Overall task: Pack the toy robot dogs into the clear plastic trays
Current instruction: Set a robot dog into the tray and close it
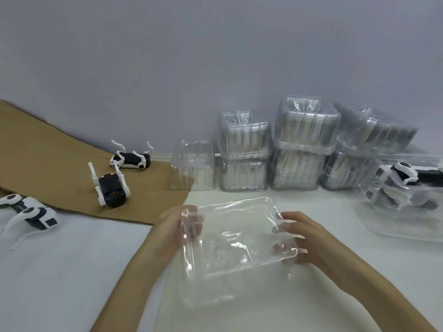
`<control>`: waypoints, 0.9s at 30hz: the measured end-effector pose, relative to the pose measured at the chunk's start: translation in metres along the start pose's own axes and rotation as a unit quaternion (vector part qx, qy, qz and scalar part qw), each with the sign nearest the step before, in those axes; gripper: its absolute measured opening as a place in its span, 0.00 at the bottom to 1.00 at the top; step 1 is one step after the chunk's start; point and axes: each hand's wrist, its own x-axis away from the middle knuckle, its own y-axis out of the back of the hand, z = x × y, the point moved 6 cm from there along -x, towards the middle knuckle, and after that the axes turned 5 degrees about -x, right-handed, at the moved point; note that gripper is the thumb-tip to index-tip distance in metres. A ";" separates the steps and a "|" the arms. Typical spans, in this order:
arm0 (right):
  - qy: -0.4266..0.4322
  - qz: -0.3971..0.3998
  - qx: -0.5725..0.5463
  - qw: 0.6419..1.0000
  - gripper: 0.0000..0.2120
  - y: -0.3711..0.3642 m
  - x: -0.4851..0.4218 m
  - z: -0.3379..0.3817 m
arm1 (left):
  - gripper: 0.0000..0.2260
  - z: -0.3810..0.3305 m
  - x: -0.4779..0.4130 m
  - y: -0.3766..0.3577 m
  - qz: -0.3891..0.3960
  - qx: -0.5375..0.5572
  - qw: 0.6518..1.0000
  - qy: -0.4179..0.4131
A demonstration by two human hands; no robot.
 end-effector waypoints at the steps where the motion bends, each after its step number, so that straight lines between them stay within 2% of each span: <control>1: -0.001 -0.012 -0.008 1.000 0.19 0.001 0.001 0.000 | 0.06 -0.004 -0.001 0.006 -0.034 -0.009 0.999 -0.031; 4: -0.006 -0.049 -0.008 0.999 0.15 0.001 0.005 0.001 | 0.08 -0.016 0.001 0.036 -0.185 -0.022 0.974 -0.129; 7: -0.004 -0.089 0.052 0.995 0.16 0.002 0.008 0.005 | 0.12 -0.036 0.012 0.062 -0.325 -0.124 0.905 -0.247; 9: 0.002 -0.110 0.100 0.989 0.16 0.005 0.010 0.008 | 0.19 -0.048 0.011 0.069 -0.330 -0.199 0.880 -0.277; 11: 0.018 -0.137 0.147 0.979 0.17 0.009 0.010 0.011 | 0.25 -0.058 0.005 0.073 -0.300 -0.258 0.875 -0.280; 13: 0.042 -0.180 0.165 0.969 0.16 0.014 0.011 0.014 | 0.26 -0.068 -0.008 0.079 -0.299 -0.310 0.860 -0.273; 15: 0.062 -0.204 0.154 0.965 0.12 0.020 0.011 0.018 | 0.24 -0.074 -0.025 0.089 -0.310 -0.338 0.855 -0.243; 17: 0.075 -0.216 0.136 0.964 0.08 0.023 0.011 0.021 | 0.14 -0.072 -0.040 0.098 -0.304 -0.320 0.877 -0.190; 19: 0.084 -0.224 0.125 0.963 0.04 0.025 0.011 0.023 | 0.05 -0.069 -0.047 0.103 -0.312 -0.327 0.875 -0.174; 22: 0.095 -0.229 0.122 0.961 0.03 0.026 0.011 0.024 | 0.05 -0.067 -0.045 0.105 -0.336 -0.333 0.857 -0.205; 27: 0.125 -0.232 0.130 0.956 0.05 0.027 0.012 0.027 | 0.10 -0.069 -0.012 0.082 -0.356 -0.190 0.867 -0.292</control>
